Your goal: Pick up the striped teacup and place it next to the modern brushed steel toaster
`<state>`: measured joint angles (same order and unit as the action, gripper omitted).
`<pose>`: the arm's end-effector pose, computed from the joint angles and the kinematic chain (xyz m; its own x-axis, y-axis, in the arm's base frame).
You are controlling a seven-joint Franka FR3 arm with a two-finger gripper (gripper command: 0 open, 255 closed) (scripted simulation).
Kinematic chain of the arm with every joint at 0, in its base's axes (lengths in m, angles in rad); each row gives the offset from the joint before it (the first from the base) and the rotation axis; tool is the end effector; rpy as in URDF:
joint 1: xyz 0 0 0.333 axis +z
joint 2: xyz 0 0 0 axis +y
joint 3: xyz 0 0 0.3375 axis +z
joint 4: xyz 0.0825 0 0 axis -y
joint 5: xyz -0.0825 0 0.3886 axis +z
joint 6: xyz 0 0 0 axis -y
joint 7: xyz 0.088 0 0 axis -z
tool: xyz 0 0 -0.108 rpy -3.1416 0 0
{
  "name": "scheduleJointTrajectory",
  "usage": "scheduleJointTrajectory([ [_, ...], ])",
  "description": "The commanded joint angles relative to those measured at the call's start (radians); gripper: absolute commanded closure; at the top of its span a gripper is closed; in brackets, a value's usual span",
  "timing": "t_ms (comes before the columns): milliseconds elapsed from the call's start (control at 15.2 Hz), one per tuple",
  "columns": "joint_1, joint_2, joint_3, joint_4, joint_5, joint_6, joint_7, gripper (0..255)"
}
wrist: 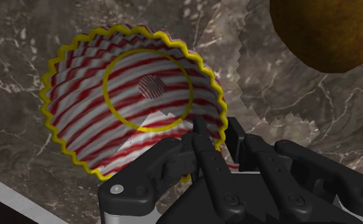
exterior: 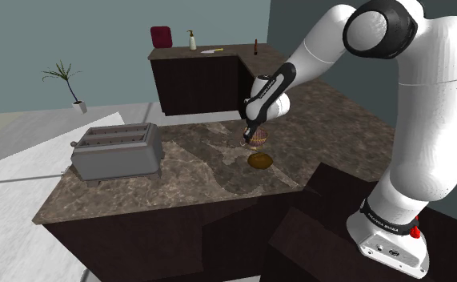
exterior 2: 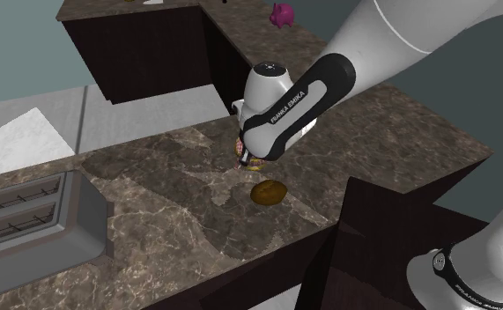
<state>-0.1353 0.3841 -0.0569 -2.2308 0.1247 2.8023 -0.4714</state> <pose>0.5643 -0.1156 0.2311 0.9677 0.1722 0.1842 0.1663 -0.9849 0.0474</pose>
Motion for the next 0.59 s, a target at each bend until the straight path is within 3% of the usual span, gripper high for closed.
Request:
scheduleJointTrajectory([
  [0, 0.002, -0.022, -0.004, -0.002, -0.005, -0.020, 0.004, 255],
  [528, 0.014, -0.114, -0.020, -0.002, -0.028, -0.111, 0.023, 255],
])
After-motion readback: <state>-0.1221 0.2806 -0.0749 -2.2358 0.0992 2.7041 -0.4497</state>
